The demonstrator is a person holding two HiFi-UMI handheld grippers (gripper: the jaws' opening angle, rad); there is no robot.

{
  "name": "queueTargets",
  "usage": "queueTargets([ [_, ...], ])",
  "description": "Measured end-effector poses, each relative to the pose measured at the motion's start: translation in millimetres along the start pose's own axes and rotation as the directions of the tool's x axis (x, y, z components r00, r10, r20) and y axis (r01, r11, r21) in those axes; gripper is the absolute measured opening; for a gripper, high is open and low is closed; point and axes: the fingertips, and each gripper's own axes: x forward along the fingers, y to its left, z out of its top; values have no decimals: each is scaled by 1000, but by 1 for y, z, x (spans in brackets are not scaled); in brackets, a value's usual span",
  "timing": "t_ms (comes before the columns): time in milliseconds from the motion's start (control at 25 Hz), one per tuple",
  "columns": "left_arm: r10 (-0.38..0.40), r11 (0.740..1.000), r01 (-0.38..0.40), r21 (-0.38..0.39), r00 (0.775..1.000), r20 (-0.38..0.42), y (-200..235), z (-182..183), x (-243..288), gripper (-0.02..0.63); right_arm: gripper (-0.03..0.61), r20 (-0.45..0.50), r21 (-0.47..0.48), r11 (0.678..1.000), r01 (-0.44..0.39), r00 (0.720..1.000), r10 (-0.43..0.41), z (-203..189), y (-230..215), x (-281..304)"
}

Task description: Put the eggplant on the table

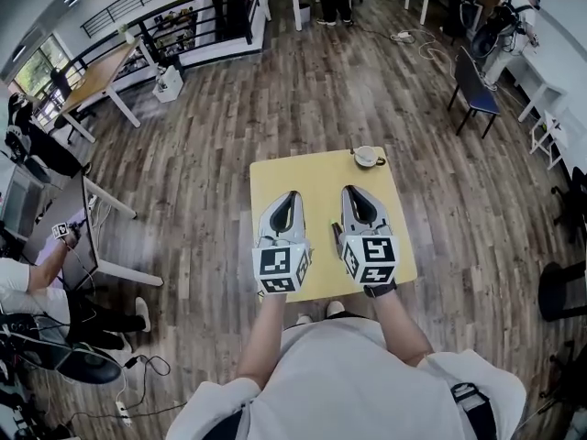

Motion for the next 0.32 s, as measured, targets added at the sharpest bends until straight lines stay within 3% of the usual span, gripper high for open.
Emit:
queueTargets([
  [320, 4, 1000, -4, 7, 1000, 18, 8, 10, 7, 9, 21, 22, -10, 1000, -11, 1000, 12, 10, 5, 12],
])
